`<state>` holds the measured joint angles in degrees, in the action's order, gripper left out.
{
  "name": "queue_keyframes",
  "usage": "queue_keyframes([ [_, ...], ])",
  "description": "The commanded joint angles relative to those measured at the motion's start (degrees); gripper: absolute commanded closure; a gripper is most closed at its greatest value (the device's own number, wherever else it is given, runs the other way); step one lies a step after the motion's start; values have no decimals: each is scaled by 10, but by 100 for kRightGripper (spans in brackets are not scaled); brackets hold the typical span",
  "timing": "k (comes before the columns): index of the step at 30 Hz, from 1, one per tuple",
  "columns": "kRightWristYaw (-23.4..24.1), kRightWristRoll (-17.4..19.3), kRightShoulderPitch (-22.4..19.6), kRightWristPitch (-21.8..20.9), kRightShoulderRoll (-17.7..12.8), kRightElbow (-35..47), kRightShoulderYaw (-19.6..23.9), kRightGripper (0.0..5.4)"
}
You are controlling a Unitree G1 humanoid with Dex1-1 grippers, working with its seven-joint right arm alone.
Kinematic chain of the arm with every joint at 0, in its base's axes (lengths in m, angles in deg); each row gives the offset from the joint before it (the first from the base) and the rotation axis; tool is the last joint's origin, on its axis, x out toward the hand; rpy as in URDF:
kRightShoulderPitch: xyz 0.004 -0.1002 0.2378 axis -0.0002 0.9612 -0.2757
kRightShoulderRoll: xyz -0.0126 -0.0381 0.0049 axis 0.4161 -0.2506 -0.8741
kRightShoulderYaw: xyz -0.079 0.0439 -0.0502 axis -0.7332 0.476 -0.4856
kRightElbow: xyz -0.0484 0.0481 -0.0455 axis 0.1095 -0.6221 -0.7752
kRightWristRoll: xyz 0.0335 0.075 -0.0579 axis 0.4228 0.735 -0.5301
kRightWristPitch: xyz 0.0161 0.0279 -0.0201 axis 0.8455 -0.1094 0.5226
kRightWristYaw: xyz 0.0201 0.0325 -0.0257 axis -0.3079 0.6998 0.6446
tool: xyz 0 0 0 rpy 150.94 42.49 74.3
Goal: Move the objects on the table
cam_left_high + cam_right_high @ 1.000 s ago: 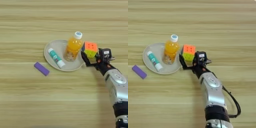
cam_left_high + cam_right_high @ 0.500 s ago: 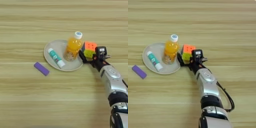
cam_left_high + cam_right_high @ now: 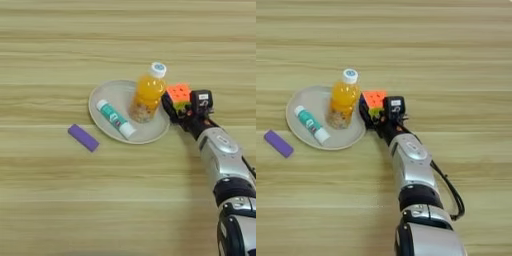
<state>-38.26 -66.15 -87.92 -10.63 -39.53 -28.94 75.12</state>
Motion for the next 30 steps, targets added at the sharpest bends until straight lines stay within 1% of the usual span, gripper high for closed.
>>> queue_keyframes([
  [1,7,4,-43,-15,-19,22,8,194],
  [9,8,7,-40,-13,-19,46,10,195],
  [11,8,8,-38,-13,-19,57,11,204],
  [19,14,19,-38,-4,-24,96,24,206],
  [21,19,21,-37,-5,-36,97,36,206],
  [24,25,27,-37,-9,-60,84,61,206],
  [30,36,35,-26,-17,-97,54,99,206],
])
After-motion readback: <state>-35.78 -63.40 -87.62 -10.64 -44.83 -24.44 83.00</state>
